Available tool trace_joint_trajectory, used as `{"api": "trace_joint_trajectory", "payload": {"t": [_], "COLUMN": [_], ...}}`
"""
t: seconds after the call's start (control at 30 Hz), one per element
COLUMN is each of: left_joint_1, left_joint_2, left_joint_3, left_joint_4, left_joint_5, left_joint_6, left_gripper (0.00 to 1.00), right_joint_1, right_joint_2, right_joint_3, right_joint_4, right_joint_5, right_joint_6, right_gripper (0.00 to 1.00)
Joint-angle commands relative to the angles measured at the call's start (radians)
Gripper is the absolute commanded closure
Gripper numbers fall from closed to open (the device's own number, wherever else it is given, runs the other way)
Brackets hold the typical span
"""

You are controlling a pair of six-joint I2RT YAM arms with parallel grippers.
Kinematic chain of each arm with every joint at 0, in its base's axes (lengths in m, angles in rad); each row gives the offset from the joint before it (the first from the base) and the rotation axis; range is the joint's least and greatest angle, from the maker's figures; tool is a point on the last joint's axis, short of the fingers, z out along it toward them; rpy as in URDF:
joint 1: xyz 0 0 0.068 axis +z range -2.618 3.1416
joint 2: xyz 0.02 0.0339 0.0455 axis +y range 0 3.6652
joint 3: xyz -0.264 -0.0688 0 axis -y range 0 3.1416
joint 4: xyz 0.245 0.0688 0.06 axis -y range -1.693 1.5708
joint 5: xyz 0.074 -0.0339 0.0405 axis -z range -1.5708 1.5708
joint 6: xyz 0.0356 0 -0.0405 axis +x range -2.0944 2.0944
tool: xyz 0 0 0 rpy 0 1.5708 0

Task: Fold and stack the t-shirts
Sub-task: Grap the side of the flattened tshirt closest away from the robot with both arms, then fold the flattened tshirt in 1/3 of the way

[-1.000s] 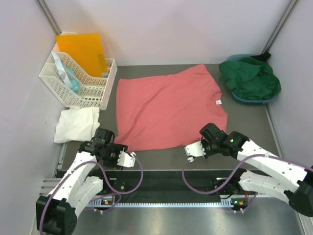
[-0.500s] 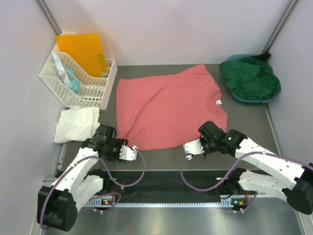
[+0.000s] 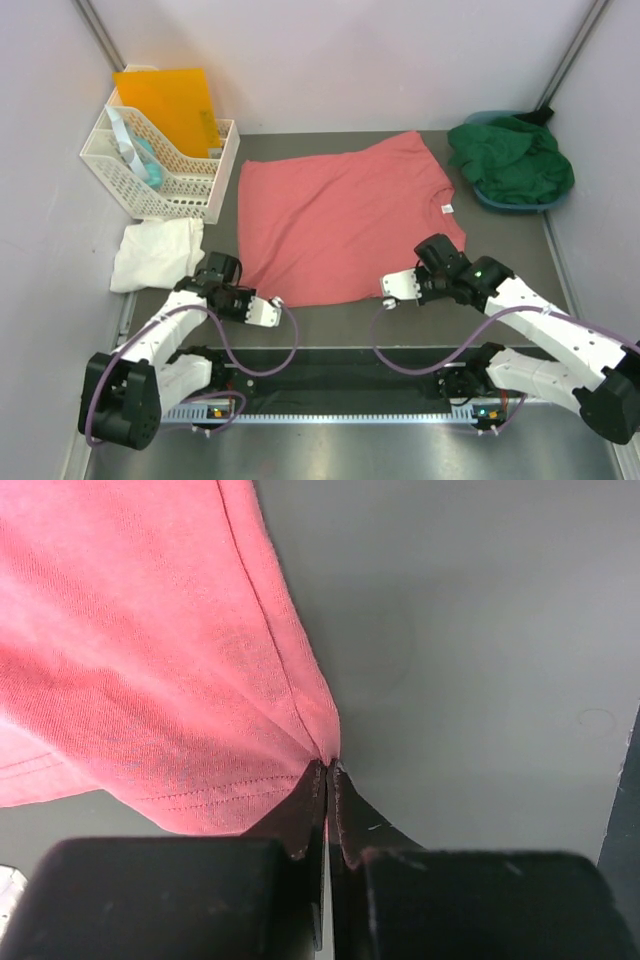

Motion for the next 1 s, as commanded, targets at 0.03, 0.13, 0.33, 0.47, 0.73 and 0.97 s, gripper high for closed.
{"api": "trace_joint_trajectory", "payload": {"t": [0.03, 0.13, 0.33, 0.47, 0.73, 0.97], "left_joint_1": [0.004, 0.004, 0.006, 0.006, 0.006, 0.006], "left_joint_2": [0.018, -0.003, -0.016, -0.025, -0.022, 0.021], "left_joint_3": [0.034, 0.082, 0.239, 0.276, 0.261, 0.218], "left_joint_4": [0.013, 0.036, 0.074, 0.048, 0.053, 0.158], "left_joint_5": [0.007, -0.01, -0.024, -0.038, -0.073, -0.122], "left_joint_6": [-0.03, -0.09, -0.228, -0.199, -0.181, -0.193], "left_gripper": [1.0, 1.0, 1.0, 1.0, 1.0, 1.0], "right_joint_1": [-0.059, -0.09, -0.159, -0.174, -0.257, -0.34], "right_joint_2": [-0.004, 0.002, 0.028, 0.035, 0.079, 0.122], "right_joint_3": [0.079, 0.109, 0.152, 0.145, 0.157, 0.158], "right_joint_4": [0.031, 0.028, 0.039, 0.065, 0.168, 0.255], "right_joint_5": [-0.001, -0.006, -0.02, -0.023, -0.01, -0.009], "right_joint_6": [-0.022, -0.016, -0.021, -0.05, -0.095, -0.148], "right_gripper": [1.0, 1.0, 1.0, 1.0, 1.0, 1.0]}}
